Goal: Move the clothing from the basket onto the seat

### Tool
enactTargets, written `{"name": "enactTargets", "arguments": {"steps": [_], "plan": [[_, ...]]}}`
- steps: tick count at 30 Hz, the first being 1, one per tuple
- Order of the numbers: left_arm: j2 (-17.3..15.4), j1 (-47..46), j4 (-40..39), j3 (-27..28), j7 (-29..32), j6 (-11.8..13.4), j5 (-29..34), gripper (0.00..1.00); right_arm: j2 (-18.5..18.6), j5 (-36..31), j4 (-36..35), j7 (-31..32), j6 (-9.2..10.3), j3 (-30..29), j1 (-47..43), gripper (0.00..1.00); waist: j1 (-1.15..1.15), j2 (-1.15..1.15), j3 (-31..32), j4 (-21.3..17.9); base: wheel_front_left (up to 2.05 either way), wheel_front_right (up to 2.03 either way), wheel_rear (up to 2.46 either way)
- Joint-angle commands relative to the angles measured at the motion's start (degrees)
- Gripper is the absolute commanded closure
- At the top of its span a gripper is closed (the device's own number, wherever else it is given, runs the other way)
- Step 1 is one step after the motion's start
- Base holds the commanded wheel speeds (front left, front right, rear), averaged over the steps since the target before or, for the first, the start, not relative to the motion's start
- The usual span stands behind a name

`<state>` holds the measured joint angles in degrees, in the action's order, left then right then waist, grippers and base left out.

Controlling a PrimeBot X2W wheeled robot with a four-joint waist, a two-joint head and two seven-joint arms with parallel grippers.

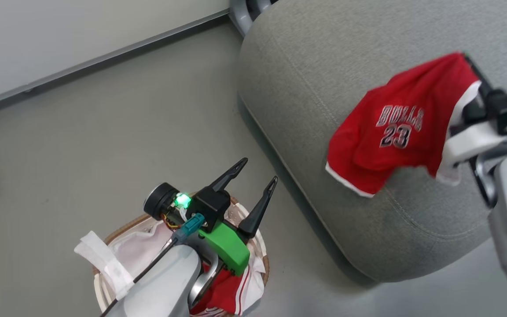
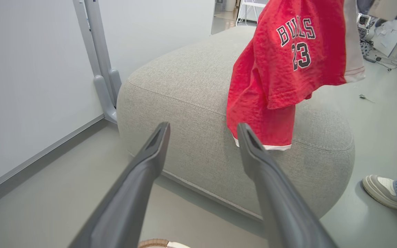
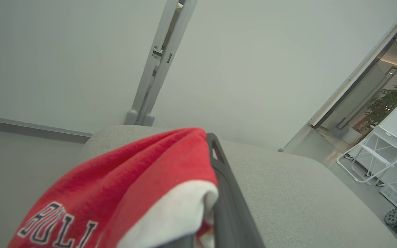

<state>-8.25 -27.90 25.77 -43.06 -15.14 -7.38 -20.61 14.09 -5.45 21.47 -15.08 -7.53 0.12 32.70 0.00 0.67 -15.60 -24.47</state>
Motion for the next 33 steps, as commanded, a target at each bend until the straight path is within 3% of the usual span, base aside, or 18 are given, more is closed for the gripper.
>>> {"name": "enactTargets", "arguments": {"steps": [1,7,13,19,24,33], "plan": [[-0.62,-1.29,-0.54,-0.22,-0.01,-0.17,-0.13,0.0,1.28,-0.48,0.79,-0.14,0.08,-0.19,2.75,1.0,0.0,-0.67,-2.4,2.46,0.0,0.0,0.0],[-1.78,-3.45,-2.18,-0.74,-0.01,-0.16,1.36,0.0,8.0,-1.02,5.46,-0.14,0.09,-0.61,16.04,1.0,0.0,-0.67,-6.75,6.05,0.0,0.0,0.0],[-2.66,-5.87,-3.84,-1.83,-0.01,-0.15,3.12,0.0,16.96,-0.12,9.37,1.09,0.09,-3.38,30.13,1.0,0.0,-0.67,-11.63,10.62,0.0,0.0,0.0],[-3.26,-7.79,-6.39,-1.92,0.0,0.07,4.14,0.0,22.85,-3.07,13.66,3.04,0.08,-4.0,37.65,1.0,0.0,-0.67,-16.22,14.41,0.0,0.0,0.0],[-4.36,-8.56,-8.32,-2.12,0.74,0.27,4.58,0.0,22.55,-4.93,18.88,2.42,0.09,-6.66,39.15,1.0,0.0,-0.67,-19.65,15.5,0.0,0.0,0.0],[-6.69,-9.26,-10.39,-2.61,2.35,0.59,5.4,0.0,17.23,-11.28,29.03,0.18,0.09,-13.42,32.13,1.0,0.0,-0.67,-22.35,14.97,0.0,0.0,0.0]]}}
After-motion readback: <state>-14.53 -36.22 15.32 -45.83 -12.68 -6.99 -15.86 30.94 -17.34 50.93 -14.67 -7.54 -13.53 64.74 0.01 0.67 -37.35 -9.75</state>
